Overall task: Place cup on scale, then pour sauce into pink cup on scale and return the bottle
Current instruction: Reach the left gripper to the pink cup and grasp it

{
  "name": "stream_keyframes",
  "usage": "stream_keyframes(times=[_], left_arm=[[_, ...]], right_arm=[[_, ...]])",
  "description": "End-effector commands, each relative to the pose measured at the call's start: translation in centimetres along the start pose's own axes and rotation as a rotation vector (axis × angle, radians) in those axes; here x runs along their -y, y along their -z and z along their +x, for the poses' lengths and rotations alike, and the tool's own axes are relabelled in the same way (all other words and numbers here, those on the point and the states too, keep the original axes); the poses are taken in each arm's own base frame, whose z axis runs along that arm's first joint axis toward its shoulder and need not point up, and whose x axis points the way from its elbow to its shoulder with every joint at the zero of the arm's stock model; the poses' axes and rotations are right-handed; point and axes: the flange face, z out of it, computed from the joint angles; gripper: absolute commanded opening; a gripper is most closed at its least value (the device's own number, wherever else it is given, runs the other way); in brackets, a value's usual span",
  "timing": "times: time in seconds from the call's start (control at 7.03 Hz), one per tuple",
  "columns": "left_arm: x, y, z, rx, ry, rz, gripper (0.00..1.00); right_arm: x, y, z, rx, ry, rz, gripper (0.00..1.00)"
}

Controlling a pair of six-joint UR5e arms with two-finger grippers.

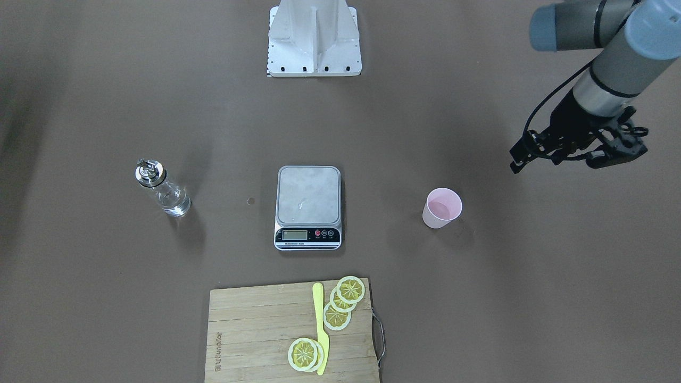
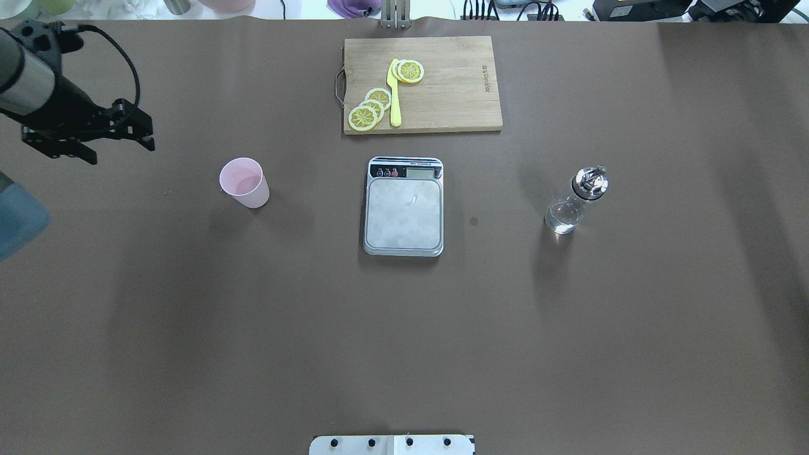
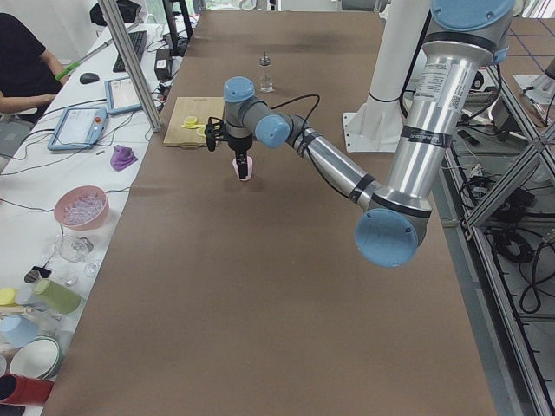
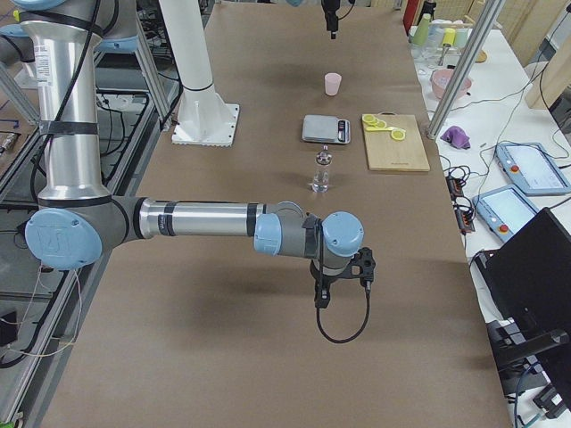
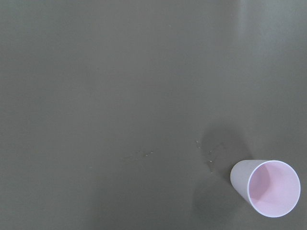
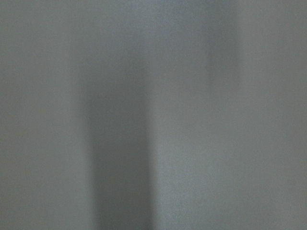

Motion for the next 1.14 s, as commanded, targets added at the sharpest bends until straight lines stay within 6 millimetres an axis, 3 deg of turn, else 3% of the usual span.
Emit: stream_keyframes(times=[0.0, 0.28, 0.71, 1.0], left_arm=[[-0.6, -5.4, 3.1, -0.025, -0.002, -0.003, 0.96], [-1.8, -8.4, 7.3, -0.007, 0.004, 0.003, 0.95], [-1.6, -10.3, 7.6, 0.019, 0.008, -0.006, 0.91], [-1.1, -11.1, 8.8, 0.025, 0.011, -0.012, 0.86]], right_arm=[[0.2, 0.1, -0.1, 0.001, 0.001, 0.002, 1.00], [0.4, 0.0, -0.3, 0.000, 0.002, 0.000, 1.00], [0.5, 0.0, -0.2, 0.000, 0.000, -0.001, 1.00], [0.6, 0.0, -0.2, 0.000, 0.003, 0.000, 1.00]])
